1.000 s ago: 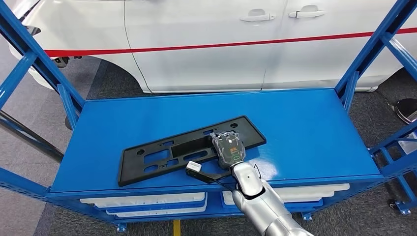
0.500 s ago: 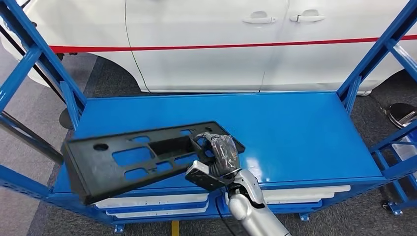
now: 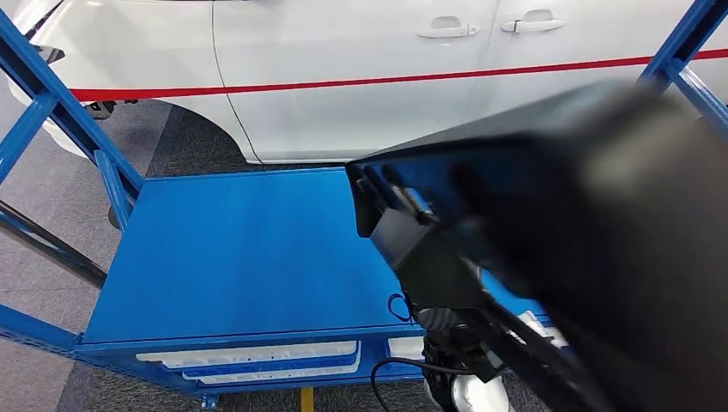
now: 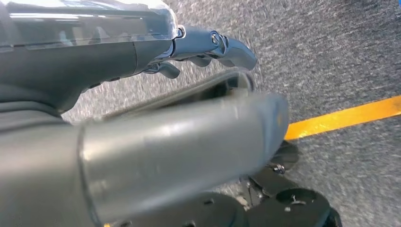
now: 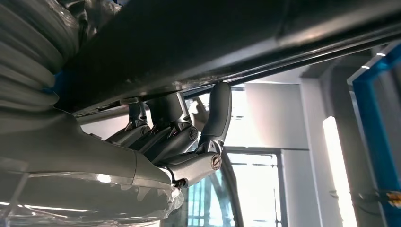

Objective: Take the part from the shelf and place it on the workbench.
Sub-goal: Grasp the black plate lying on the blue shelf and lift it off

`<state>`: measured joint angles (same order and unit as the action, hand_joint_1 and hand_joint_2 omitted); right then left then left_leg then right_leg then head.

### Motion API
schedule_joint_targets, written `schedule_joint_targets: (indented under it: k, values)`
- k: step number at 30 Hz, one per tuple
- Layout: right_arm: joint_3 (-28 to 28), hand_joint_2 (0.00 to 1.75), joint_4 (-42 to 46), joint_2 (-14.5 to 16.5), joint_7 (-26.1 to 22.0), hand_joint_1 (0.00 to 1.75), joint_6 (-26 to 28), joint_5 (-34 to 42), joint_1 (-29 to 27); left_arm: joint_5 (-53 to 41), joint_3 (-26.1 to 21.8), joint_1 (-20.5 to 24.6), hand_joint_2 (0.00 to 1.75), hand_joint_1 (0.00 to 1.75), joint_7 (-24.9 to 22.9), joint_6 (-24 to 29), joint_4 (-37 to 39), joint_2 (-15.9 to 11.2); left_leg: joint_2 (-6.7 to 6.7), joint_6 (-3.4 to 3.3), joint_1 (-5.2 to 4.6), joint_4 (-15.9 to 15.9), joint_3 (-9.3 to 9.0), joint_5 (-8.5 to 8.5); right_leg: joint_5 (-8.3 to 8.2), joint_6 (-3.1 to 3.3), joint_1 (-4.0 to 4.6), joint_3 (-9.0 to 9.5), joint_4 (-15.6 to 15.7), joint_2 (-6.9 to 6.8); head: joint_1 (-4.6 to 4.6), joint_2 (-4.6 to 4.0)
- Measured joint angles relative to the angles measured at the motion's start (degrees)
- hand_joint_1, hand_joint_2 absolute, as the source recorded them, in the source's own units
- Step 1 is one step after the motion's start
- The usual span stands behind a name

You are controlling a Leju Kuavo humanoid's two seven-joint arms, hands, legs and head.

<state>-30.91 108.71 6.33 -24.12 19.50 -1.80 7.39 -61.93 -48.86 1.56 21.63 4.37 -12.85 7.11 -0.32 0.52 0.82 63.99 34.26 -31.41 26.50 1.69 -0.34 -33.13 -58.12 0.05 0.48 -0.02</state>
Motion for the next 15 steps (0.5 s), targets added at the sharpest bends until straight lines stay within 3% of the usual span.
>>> schedule_joint_targets:
  k: [2, 3, 4, 5, 7, 9, 13, 15]
  values:
    - [0.0, 1.75, 1.0, -0.4, 0.1, 1.75, -1.1, 2.2, -0.9, 0.1, -0.6, 0.0, 1.75, 0.00, 0.3, 0.0, 0.0, 0.1, 0.00, 0.36, 0.08, 7.4, 3.43, -3.29, 0.03, 0.22, 0.08, -0.03, -0.1, -0.09, 0.01, 0.00]
    - [0.0, 1.75, 1.2, -0.6, 0.1, 1.75, -1.6, 3.0, -1.4, 0.1, -0.8, 0.0, 1.75, 0.00, 0.3, 0.0, 0.0, 0.1, 0.00, 0.44, 0.11, 9.7, 4.52, -3.71, 0.07, 0.27, 0.13, -0.04, -0.1, -0.11, 0.00, -0.01]
    - [0.0, 1.75, 1.3, -0.8, 0.2, 1.75, -1.8, 3.6, -1.8, 0.1, -1.1, 0.0, 1.75, 0.00, 0.4, 0.0, 0.0, 0.2, 0.01, 0.42, 0.11, 9.8, 4.64, -2.99, 0.12, 0.29, 0.16, -0.04, -0.2, -0.10, 0.00, -0.01]
    - [0.0, 1.75, 1.5, -1.0, 0.2, 1.75, -1.9, 3.9, -2.2, 0.1, -1.3, -0.1, 1.75, 0.00, 0.4, 0.1, 0.0, 0.2, 0.01, 0.28, 0.09, 7.6, 3.64, -1.28, 0.20, 0.28, 0.17, -0.01, -0.3, -0.05, 0.00, -0.01]
    - [0.0, 1.75, 1.9, -1.2, 0.2, 1.75, -1.9, 4.0, -2.5, 0.3, -1.6, 0.0, 1.75, 0.00, 0.4, 0.4, 0.0, 0.2, 0.02, -0.35, -0.08, -0.3, -0.08, 2.52, 0.38, 0.09, 0.29, 0.07, -0.5, 0.06, 0.01, -0.01]
    - [0.0, 1.75, 2.0, -1.3, 0.5, 1.75, -2.0, 3.9, -3.0, 0.8, -2.0, 0.1, 1.75, 0.00, 0.4, 0.8, 0.0, 0.2, -0.01, -0.94, -0.39, -5.3, -2.34, 3.96, 0.45, -0.35, 0.40, 0.02, -0.7, 0.10, 0.01, 0.00]
    - [0.1, 1.75, 0.9, -1.7, -0.3, 1.75, -4.2, 1.8, -5.5, 1.6, -3.5, 0.1, 1.75, 0.00, -0.4, 1.0, 0.0, 0.4, -0.03, -1.94, -0.30, -6.7, -2.75, 4.55, 0.81, -1.66, 0.24, -0.12, -1.0, 0.03, 0.02, -0.01]
    - [0.2, 1.75, -0.3, -1.8, -2.5, 1.75, -6.4, 0.3, -6.9, 1.8, -4.2, 0.1, 1.75, 0.00, -1.0, 1.1, 0.0, 0.5, 0.11, -2.51, 0.03, -7.3, -2.89, 5.02, 3.57, -2.18, 0.12, -1.81, -4.8, 0.04, 0.02, -0.01]
